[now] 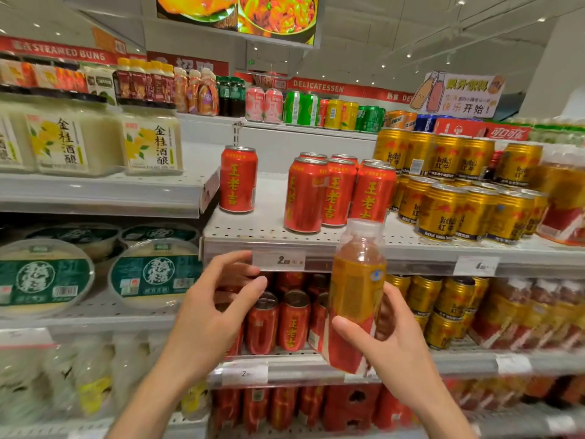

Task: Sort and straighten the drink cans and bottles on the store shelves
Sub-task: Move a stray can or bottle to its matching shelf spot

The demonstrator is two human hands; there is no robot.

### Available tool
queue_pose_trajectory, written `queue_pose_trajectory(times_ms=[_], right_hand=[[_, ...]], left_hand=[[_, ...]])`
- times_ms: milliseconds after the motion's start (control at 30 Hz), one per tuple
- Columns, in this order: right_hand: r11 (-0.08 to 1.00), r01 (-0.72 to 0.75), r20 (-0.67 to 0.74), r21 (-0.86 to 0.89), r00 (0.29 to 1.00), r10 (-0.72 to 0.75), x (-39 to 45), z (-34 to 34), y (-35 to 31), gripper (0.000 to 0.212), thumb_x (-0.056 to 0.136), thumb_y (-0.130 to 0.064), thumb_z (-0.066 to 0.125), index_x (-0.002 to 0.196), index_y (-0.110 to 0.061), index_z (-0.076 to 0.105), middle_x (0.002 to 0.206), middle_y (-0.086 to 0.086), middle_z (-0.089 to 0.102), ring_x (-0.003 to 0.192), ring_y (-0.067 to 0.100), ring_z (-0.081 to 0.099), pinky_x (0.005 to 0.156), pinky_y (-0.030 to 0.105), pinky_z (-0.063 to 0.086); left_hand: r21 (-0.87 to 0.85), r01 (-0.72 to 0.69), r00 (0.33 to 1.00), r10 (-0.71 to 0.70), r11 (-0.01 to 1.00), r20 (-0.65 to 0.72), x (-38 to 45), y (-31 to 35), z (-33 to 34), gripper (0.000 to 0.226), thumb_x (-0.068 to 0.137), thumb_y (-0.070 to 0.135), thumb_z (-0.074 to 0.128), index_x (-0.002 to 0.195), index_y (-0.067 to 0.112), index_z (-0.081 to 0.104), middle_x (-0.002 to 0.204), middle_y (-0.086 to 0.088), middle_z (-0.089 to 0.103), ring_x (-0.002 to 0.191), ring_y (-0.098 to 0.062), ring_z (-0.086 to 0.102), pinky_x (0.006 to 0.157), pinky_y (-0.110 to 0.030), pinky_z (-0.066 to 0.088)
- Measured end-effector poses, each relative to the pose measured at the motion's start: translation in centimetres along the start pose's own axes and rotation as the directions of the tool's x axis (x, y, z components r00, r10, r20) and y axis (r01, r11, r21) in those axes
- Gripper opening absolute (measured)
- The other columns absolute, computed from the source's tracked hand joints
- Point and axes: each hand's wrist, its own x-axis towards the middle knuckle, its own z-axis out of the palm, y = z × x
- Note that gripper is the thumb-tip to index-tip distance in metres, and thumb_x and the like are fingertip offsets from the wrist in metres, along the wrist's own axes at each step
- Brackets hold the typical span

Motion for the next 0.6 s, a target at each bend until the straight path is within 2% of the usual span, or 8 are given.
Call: queue_pose_trajectory(times_ms=[67, 200, 333, 467, 600], right_hand=[[0.999, -0.054, -0.031, 0.011, 0.998, 0.054, -1.2, -0.8, 1.8, 0.066, 0.068, -0.041, 0.083, 0.126, -0.036, 0.054, 0.108, -0.018, 0.073, 0.098, 0.000, 0.070, 0.082, 0.017, 0.055], [0.989, -0.146, -0.110, 0.017, 0.983, 0.147, -2.9, -3.0, 5.5, 0.077, 0.063, -0.048, 0.085, 0.131, -0.035, 0.051, 0.108, -0.015, 0.073, 0.096, 0.001, 0.071, 0.085, 0.026, 0.054], [0.980, -0.184, -0.175, 0.072, 0.965, 0.194, -3.3, -6.5, 8.4, 0.082, 0.064, -0.041, 0.087, 0.136, -0.031, 0.049, 0.112, -0.009, 0.073, 0.099, 0.004, 0.071, 0.088, 0.030, 0.056], [0.974, -0.203, -0.187, 0.097, 0.958, 0.218, -2.7, -11.9, 11.0, 0.082, 0.063, -0.041, 0.086, 0.135, -0.033, 0.048, 0.111, -0.011, 0.073, 0.096, 0.001, 0.071, 0.083, 0.024, 0.054], [0.970, -0.222, -0.177, 0.096, 0.955, 0.236, -1.8, -17.9, 13.9, 0.088, 0.055, -0.049, 0.087, 0.134, -0.035, 0.049, 0.115, -0.007, 0.072, 0.104, 0.011, 0.071, 0.095, 0.039, 0.055]], left_hand=[[-0.024, 0.083, 0.996, -0.083, 0.996, -0.023, -1.9, -1.7, 1.2, 0.039, 0.083, 0.040, 0.068, 0.121, 0.034, 0.062, 0.107, 0.013, 0.072, 0.100, -0.004, 0.068, 0.085, -0.025, 0.055], [-0.011, 0.190, 0.981, -0.190, 0.982, -0.039, -4.3, -4.0, 4.1, 0.041, 0.080, 0.044, 0.067, 0.119, 0.035, 0.062, 0.105, 0.014, 0.072, 0.099, -0.003, 0.068, 0.085, -0.028, 0.055], [0.037, 0.209, 0.977, -0.207, 0.977, -0.059, -5.0, -3.9, 7.9, 0.041, 0.079, 0.043, 0.067, 0.119, 0.032, 0.062, 0.102, 0.010, 0.072, 0.096, -0.004, 0.068, 0.083, -0.020, 0.054], [0.052, 0.201, 0.979, -0.198, 0.978, -0.057, -5.2, -3.1, 13.7, 0.038, 0.082, 0.041, 0.068, 0.119, 0.031, 0.062, 0.103, 0.014, 0.072, 0.096, -0.006, 0.068, 0.084, -0.021, 0.052], [0.042, 0.191, 0.980, -0.188, 0.981, -0.070, -5.2, -1.9, 20.6, 0.036, 0.083, 0.039, 0.068, 0.118, 0.031, 0.063, 0.104, 0.010, 0.073, 0.097, -0.009, 0.068, 0.087, -0.024, 0.054]])
